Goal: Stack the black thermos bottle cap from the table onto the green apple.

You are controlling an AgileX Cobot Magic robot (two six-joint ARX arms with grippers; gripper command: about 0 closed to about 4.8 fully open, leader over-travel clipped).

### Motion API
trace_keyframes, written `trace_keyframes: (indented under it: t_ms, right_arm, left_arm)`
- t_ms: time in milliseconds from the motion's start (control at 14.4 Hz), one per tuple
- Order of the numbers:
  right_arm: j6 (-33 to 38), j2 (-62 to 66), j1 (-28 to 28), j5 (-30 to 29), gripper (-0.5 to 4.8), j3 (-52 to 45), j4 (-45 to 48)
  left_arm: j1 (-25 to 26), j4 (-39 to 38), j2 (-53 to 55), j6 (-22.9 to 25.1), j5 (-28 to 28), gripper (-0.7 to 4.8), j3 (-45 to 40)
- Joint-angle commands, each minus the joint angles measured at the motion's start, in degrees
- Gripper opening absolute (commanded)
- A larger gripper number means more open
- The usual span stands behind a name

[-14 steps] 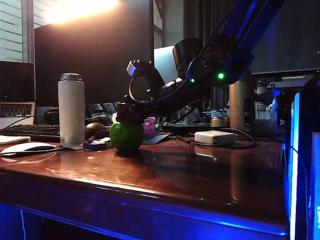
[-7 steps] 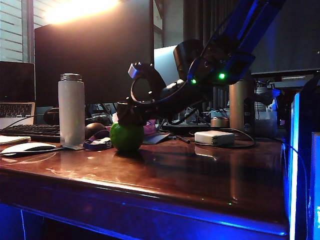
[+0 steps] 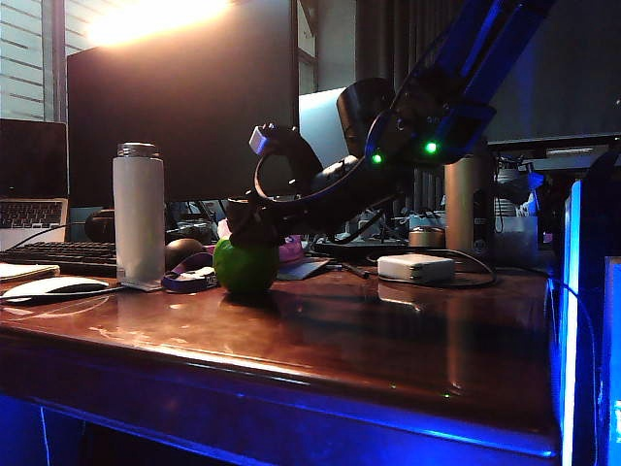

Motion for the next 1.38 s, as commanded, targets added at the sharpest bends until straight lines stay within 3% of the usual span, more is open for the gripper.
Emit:
trace_keyframes:
  t_ms: [69,346,831,900,969,1038,1177,1384]
  right_arm:
    - [0.0,-1.8,-0.2,-0.4,4.79,-0.2,-2.4]
    - [-0.5,-5.5,-1.0,-0.2,4.79,-4.8,-2.4]
    - [-1.2,-22.5,-3.6,4.5,4.79,-21.2,-2.3]
    - [-1.2,-25.3,-3.7,5.4,3.85,-23.0,-2.5]
    - [-1.2,-28.9,-3.8,6.7,1.39,-25.2,-3.0]
    - [-1.2,-32.1,-3.8,8.7,-0.14,-26.9,-4.2]
    - [-1.2,-39.6,-3.7,13.1,-0.01,-28.5,-11.5]
    - [-1.2,-46.3,-3.8,14.1,-0.01,-28.5,-17.8]
  left_arm:
    - [0.0,0.7,-0.2,-0.2,0.2,-0.05,0.1]
    - [0.0,0.7,-0.2,-0.2,0.2,-0.05,0.1]
    - [0.0,0.7,-0.2,-0.2,0.2,-0.05,0.1]
    - [0.0,0.7,-0.2,-0.2,0.2,-0.05,0.1]
    - [0.0,0.7,-0.2,-0.2,0.2,-0.05,0.1]
    - [0.0,0.7,-0.2,-0.2,0.2,-0.05,0.1]
    - [0.0,0.7,-0.2,-0.2,0.2,-0.05,0.1]
    - [0.0,0.7,-0.2,-0.2,0.2,-0.05,0.1]
